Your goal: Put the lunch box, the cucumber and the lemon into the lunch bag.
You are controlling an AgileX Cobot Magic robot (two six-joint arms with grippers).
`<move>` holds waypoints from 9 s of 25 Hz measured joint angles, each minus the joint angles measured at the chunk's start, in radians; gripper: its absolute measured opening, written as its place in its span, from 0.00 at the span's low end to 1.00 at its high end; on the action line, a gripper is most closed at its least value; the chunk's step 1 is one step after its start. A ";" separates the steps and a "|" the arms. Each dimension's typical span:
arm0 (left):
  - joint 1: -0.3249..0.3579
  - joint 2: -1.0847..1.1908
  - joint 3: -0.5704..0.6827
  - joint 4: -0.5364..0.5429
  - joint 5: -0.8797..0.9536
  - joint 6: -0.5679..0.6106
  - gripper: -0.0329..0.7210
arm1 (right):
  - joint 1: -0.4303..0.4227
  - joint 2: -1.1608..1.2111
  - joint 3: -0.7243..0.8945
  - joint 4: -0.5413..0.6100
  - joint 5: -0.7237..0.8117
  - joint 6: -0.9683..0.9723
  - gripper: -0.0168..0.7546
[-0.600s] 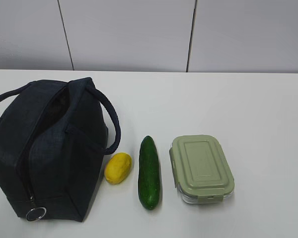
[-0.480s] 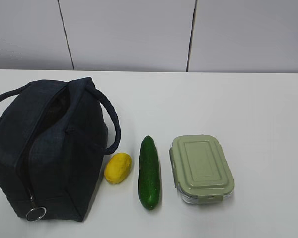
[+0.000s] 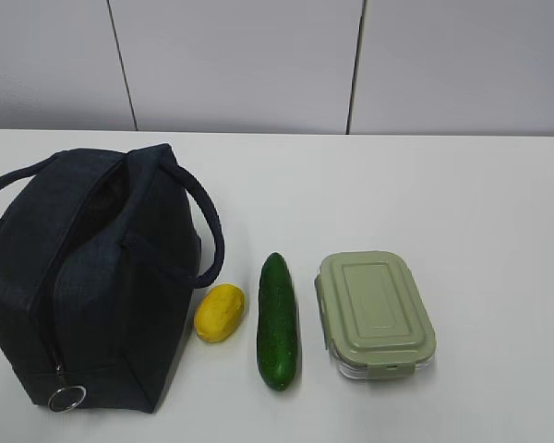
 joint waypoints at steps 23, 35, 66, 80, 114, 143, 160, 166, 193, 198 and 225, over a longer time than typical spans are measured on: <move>0.000 0.000 0.000 0.059 0.000 0.002 0.31 | 0.000 0.000 0.000 -0.001 0.000 0.000 0.50; 0.000 0.000 0.000 0.056 0.000 0.002 0.31 | 0.000 0.000 0.000 -0.004 0.000 0.000 0.50; -0.004 0.000 0.000 0.049 0.000 0.002 0.31 | 0.000 0.701 -0.059 0.940 -0.129 -0.413 0.50; -0.004 0.000 0.000 0.049 0.000 0.002 0.31 | -0.079 1.374 -0.359 1.050 0.045 -0.690 0.50; -0.004 0.000 0.000 0.049 0.000 0.002 0.31 | -0.268 2.000 -0.487 1.126 0.023 -1.007 0.81; -0.004 0.000 0.000 0.049 0.000 0.002 0.31 | -0.203 2.158 -0.489 1.203 0.014 -1.158 0.81; -0.004 0.000 0.000 0.049 0.000 0.002 0.31 | -0.170 2.219 -0.495 1.252 0.049 -1.226 0.71; -0.004 0.000 0.000 0.049 0.000 0.002 0.31 | -0.170 2.219 -0.498 1.252 0.065 -1.228 0.57; -0.004 0.978 -0.323 -0.252 -0.092 -0.007 0.53 | -0.170 2.219 -0.498 1.252 0.073 -1.213 0.54; -0.004 1.111 -0.326 -0.277 -0.165 0.004 0.55 | -0.170 2.219 -0.498 1.252 0.075 -1.211 0.54; -0.004 1.376 -0.465 -0.242 -0.246 0.044 0.04 | -0.168 2.137 -0.496 1.278 -0.024 -1.157 0.52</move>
